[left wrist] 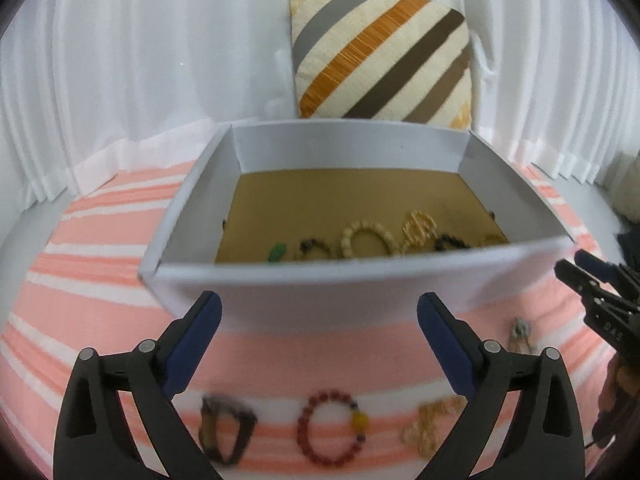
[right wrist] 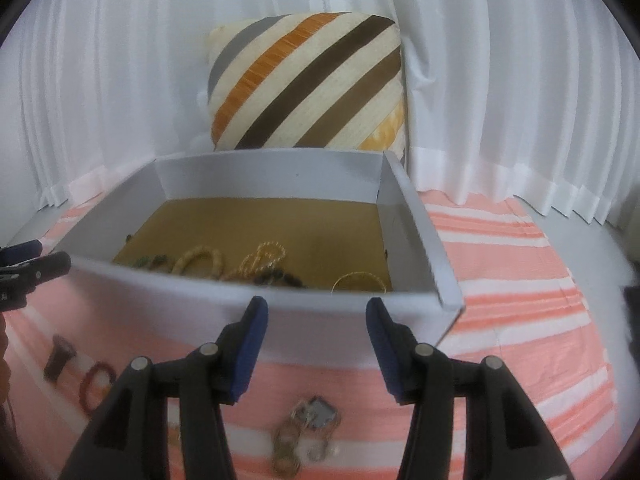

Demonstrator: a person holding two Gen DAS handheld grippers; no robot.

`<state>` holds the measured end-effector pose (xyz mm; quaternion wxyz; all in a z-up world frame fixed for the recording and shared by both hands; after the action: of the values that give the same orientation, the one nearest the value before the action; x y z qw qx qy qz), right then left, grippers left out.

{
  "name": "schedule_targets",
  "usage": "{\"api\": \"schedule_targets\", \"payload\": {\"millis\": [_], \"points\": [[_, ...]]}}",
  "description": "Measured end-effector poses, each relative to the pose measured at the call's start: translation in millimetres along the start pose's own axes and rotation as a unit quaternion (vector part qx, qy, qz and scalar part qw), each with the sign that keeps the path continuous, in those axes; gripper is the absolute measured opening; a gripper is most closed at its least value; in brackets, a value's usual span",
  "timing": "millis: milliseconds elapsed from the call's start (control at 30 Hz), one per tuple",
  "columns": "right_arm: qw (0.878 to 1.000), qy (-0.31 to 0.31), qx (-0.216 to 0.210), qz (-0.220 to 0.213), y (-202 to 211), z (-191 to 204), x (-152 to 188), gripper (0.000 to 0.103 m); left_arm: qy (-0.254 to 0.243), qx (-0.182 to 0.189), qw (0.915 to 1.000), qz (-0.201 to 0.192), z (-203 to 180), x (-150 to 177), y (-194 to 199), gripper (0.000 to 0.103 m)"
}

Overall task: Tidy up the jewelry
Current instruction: 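Withdraw both tools from the box back over the remaining jewelry on the cloth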

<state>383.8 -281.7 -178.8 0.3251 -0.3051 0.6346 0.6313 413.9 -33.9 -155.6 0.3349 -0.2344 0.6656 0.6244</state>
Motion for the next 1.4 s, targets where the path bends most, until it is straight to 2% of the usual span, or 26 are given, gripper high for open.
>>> {"api": "schedule_targets", "payload": {"millis": [200,400,533,767,933,1200,1400], "points": [[1.000,0.007,-0.004,0.000,23.1,11.0,27.8,0.052,-0.006,0.010,0.9999,0.002,-6.7,40.3,24.1,0.102],[1.000,0.021,-0.005,-0.004,50.1,24.0,54.1,0.052,-0.019,-0.019,0.9995,0.014,1.8,84.8,44.1,0.102],[1.000,0.024,-0.012,0.006,60.7,37.2,74.5,0.052,-0.015,-0.022,0.9993,0.027,18.9,114.7,55.3,0.102],[0.998,0.027,-0.049,0.043,61.9,76.6,115.2,0.052,0.030,-0.035,0.9974,0.055,63.5,160.9,56.4,0.101],[0.995,0.036,-0.066,0.067,55.9,102.8,134.3,0.052,0.044,-0.035,0.9968,0.057,78.2,162.9,46.1,0.101],[0.993,0.039,-0.080,0.081,45.7,125.2,134.1,0.052,0.050,-0.029,0.9968,0.056,86.8,162.2,39.7,0.101],[0.988,0.021,-0.094,0.120,12.7,142.0,134.4,0.052,0.059,-0.032,0.9962,0.055,92.5,163.6,39.3,0.101]]}}
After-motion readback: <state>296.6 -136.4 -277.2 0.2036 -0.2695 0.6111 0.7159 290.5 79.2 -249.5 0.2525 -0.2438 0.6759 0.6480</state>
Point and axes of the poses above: each gripper's, at about its wrist camera, not at the fingertips, and y roughly against the way its jaws point, z to its left, x to its underside, the point moved 5 cm from there along -y, roughly the way its jaws point, and after that the axes turned 1 degree about -y, right-handed, at the moved point
